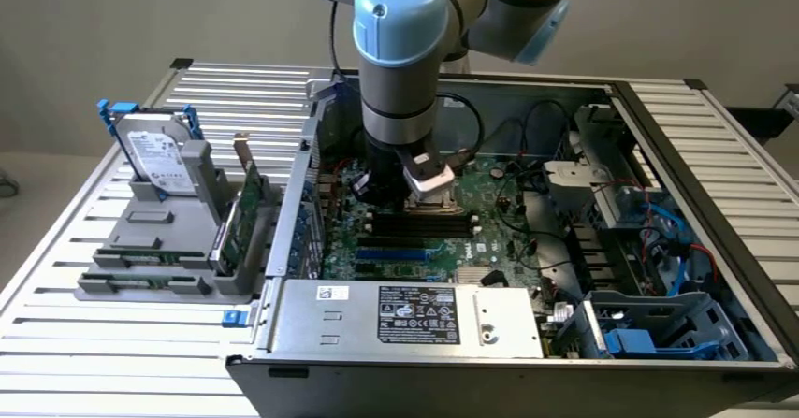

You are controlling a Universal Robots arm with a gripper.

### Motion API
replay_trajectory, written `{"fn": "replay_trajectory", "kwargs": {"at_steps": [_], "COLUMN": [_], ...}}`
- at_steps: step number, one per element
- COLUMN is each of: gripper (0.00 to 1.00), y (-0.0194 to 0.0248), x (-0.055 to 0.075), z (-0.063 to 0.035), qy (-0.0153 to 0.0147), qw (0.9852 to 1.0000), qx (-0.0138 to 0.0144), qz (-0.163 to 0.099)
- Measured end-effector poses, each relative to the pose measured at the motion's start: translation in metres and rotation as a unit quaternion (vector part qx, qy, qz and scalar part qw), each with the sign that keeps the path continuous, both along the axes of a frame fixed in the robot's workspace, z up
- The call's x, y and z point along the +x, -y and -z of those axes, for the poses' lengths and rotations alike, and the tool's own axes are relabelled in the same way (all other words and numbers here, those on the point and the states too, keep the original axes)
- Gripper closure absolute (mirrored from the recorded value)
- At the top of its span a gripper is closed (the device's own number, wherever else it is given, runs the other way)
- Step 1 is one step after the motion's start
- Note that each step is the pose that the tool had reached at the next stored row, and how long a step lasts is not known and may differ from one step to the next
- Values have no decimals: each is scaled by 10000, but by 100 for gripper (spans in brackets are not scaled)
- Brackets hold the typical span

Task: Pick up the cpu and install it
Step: 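Install the first cpu locking lever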

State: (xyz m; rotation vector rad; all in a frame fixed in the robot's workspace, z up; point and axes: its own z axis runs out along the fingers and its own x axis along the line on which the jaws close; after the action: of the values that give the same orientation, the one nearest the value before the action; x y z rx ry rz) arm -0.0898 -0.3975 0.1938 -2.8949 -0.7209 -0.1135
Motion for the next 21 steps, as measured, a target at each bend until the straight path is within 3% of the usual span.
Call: {"fn": "replay_trajectory", "kwargs": {"at_steps": [2,6,17,21], "gripper": [89,89,89,89], "y": [-5,-12,-41,-67], "x": [1,0,-1,0], "z": [-2,-57,-398,-511], "qy": [0,1,0,1], "qw": [10000,10000,10000,9999], "qx": [-39,-67,-70,-73], "qz": [0,0,-3,-136]}}
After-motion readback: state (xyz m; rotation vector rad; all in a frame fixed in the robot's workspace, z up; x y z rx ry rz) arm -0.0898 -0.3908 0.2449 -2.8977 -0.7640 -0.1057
